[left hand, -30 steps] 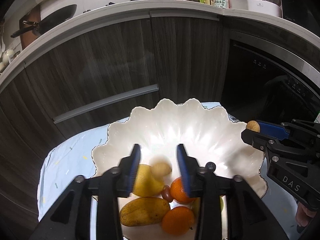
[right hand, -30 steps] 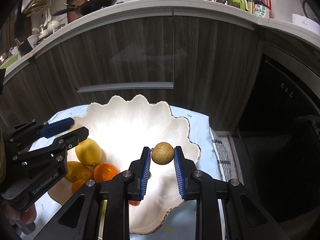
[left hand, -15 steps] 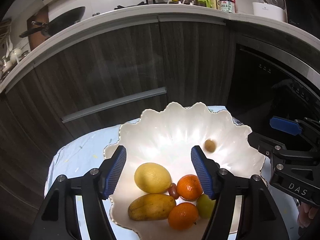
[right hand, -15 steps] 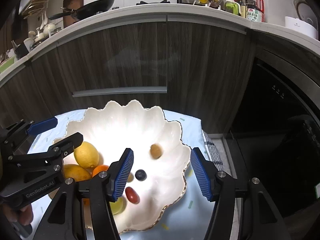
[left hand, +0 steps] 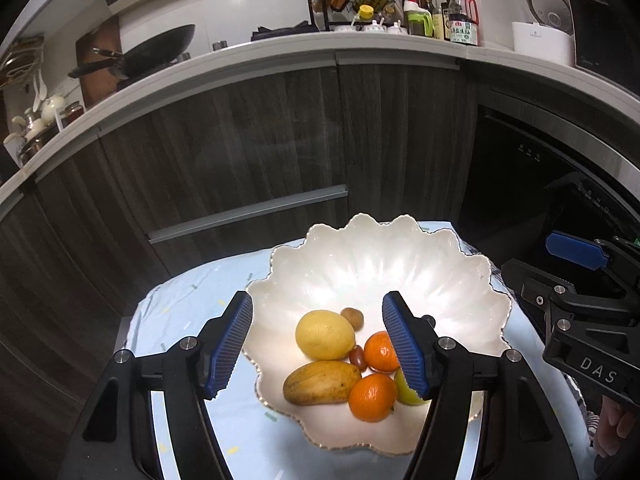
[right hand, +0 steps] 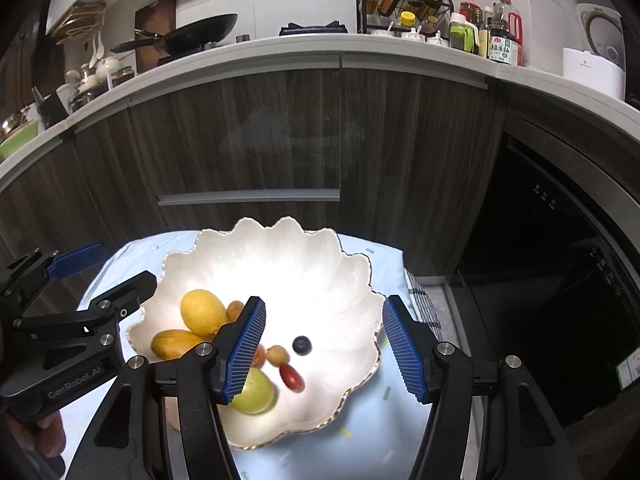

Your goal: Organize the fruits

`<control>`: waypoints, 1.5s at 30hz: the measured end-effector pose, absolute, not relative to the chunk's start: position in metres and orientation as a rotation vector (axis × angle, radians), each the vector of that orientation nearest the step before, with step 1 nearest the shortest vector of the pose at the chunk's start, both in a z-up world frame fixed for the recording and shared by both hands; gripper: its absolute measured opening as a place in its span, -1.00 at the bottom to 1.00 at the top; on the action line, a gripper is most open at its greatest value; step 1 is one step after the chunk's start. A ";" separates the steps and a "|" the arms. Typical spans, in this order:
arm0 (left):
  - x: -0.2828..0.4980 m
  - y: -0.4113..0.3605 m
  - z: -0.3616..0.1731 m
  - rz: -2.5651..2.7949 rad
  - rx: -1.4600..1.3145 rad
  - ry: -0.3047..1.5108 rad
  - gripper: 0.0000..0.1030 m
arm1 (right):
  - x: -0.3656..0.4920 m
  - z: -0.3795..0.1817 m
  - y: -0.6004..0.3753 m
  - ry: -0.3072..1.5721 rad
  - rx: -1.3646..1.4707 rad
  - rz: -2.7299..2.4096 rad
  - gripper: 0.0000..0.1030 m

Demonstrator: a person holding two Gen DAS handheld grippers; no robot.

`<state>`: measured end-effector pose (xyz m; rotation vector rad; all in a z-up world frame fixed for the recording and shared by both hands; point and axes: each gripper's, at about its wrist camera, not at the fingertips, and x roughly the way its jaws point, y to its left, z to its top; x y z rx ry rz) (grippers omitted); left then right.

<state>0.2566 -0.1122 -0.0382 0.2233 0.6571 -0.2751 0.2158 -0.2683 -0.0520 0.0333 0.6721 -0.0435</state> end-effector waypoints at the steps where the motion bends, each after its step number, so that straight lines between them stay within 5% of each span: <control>1: 0.253 -0.111 -0.036 -0.273 0.221 0.654 0.30 | 0.212 -0.049 -0.266 0.668 0.032 -0.042 0.20; 45: 0.121 -0.044 -0.008 -0.120 0.131 0.633 0.32 | 0.086 -0.019 -0.226 0.617 -0.001 -0.046 0.30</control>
